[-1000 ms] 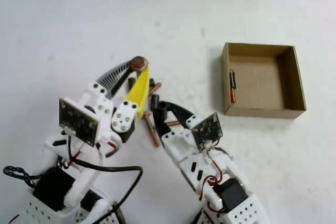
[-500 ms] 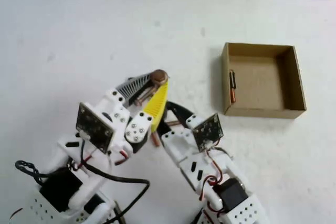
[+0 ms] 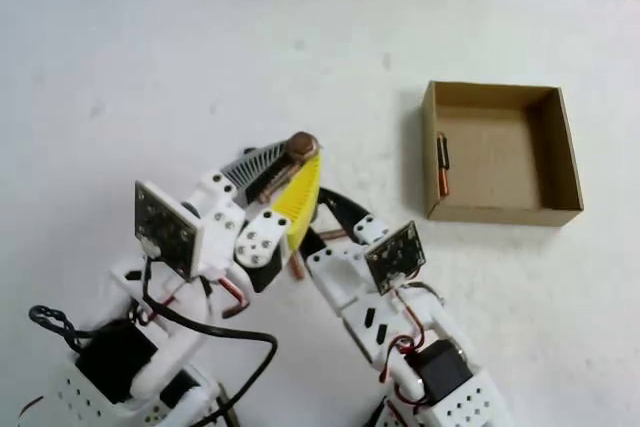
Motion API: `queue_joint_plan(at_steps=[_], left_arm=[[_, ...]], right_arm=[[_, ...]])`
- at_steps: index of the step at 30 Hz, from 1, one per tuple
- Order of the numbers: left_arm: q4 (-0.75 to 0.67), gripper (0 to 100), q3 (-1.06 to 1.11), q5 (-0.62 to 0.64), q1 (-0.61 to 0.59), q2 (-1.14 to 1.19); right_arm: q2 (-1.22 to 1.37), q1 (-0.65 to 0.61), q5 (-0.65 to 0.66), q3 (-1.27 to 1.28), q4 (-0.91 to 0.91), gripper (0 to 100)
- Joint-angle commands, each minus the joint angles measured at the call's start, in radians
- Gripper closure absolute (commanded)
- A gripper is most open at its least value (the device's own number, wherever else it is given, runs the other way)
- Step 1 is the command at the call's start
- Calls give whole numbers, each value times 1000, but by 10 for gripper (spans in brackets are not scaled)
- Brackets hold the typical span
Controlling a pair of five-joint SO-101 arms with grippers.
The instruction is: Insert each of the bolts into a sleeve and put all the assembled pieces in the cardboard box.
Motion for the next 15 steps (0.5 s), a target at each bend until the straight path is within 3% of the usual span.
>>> queue_joint_plan(at_steps=[1, 9, 15], left_arm=[[-12, 976, 28, 9, -30, -18], [-206, 975, 137, 38, -77, -18], [-210, 975, 143, 44, -90, -18]], right_arm=[[-12, -7, 28, -9, -25, 981], [-12, -2, 31, -9, -21, 981], [-12, -4, 31, -9, -19, 981]])
